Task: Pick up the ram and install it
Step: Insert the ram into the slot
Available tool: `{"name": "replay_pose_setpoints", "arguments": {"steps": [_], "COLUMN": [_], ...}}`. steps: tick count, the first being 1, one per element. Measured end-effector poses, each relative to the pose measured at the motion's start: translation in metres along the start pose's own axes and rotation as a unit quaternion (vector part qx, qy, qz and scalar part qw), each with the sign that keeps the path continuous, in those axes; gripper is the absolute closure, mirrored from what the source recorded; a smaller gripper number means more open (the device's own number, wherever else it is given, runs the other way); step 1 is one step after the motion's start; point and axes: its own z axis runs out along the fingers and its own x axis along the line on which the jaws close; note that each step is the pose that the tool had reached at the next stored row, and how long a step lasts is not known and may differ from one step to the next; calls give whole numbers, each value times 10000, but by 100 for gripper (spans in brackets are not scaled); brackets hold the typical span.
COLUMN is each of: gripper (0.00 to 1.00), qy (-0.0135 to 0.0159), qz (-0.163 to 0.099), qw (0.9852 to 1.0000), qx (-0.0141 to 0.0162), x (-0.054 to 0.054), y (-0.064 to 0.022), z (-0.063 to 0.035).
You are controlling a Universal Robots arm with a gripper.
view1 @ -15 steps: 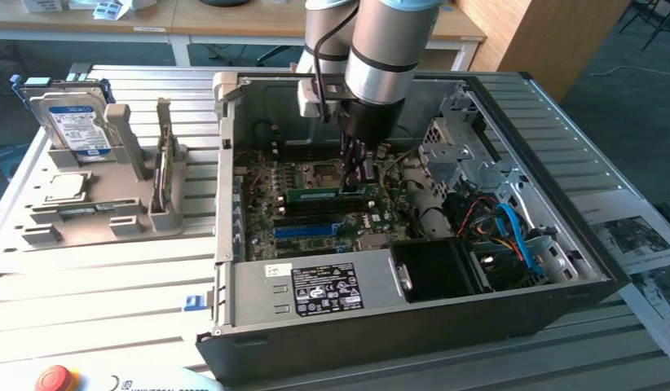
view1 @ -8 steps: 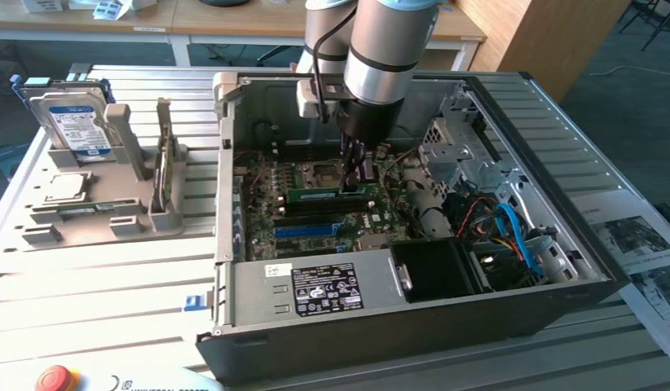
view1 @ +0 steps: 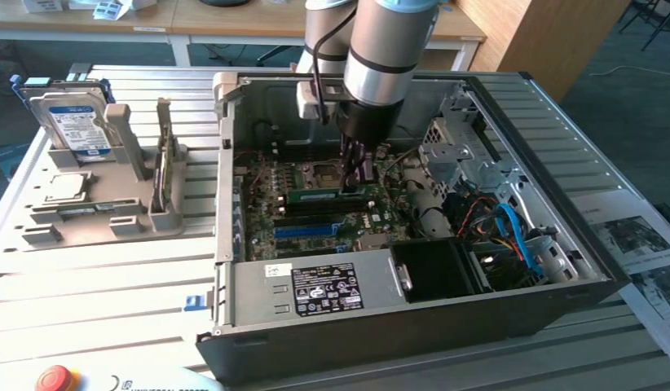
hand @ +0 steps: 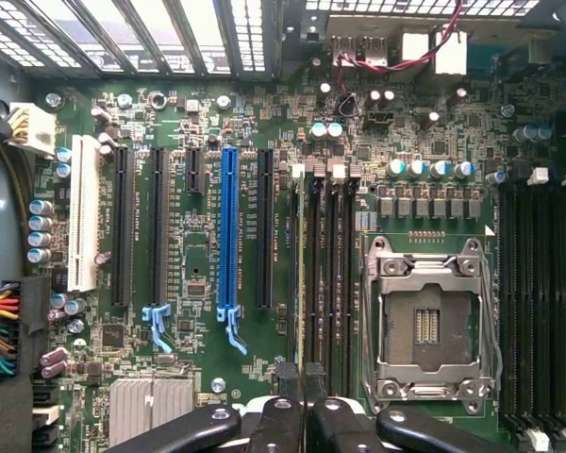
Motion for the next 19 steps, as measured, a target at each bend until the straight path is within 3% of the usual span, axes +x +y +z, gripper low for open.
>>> {"name": "replay_pose_setpoints", "arguments": {"steps": [11,19], "gripper": [88,88], "qy": [0,1], "qz": [2,2], "qw": [10000,10000], "qx": [-1,-37], "x": [1,0], "y": [-1,-15], "z": [37,37]}}
